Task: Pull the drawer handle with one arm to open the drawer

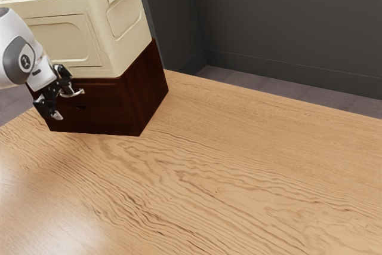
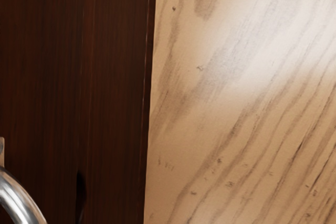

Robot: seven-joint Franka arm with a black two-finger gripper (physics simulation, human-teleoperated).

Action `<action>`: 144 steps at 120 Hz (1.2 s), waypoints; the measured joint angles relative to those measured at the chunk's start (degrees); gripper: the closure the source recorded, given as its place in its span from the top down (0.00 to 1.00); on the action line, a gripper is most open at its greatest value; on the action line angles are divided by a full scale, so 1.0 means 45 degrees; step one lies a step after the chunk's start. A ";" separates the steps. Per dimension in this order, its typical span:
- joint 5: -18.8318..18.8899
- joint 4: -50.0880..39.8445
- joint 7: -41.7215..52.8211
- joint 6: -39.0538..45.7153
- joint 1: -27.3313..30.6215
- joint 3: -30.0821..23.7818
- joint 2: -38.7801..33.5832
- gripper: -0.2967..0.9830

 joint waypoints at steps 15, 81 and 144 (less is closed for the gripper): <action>-0.0075 -0.0245 -0.0001 -0.0140 0.0039 0.0003 -0.0192 0.79; -0.0042 -0.2307 -0.0172 -0.0314 0.0176 0.0029 -0.1979 0.76; 0.0127 -0.4101 -0.0233 -0.0199 0.0448 -0.0020 -0.3587 0.76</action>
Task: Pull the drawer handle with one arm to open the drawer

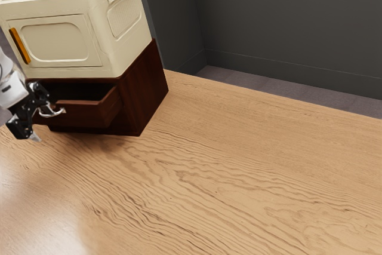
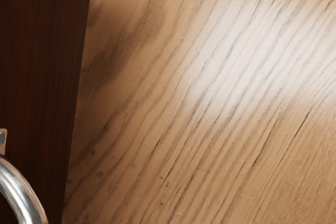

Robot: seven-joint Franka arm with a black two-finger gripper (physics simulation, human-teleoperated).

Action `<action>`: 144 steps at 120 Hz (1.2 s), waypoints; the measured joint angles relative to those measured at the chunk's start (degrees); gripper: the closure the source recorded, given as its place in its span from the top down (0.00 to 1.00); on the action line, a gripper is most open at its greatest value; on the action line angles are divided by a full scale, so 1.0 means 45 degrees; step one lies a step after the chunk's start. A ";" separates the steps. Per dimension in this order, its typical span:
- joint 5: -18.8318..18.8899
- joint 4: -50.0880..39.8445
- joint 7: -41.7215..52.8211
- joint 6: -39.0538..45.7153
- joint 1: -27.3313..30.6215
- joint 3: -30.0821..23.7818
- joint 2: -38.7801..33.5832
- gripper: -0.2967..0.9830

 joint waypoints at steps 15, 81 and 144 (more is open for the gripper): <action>0.0059 -0.0345 -0.0006 0.0003 -0.0015 -0.0021 -0.0327 0.76; 0.0332 -0.1866 -0.0024 0.0054 -0.0358 -0.0063 -0.1815 0.80; 0.0646 0.2752 -0.3099 -0.4006 -0.6096 0.0005 -0.1925 0.77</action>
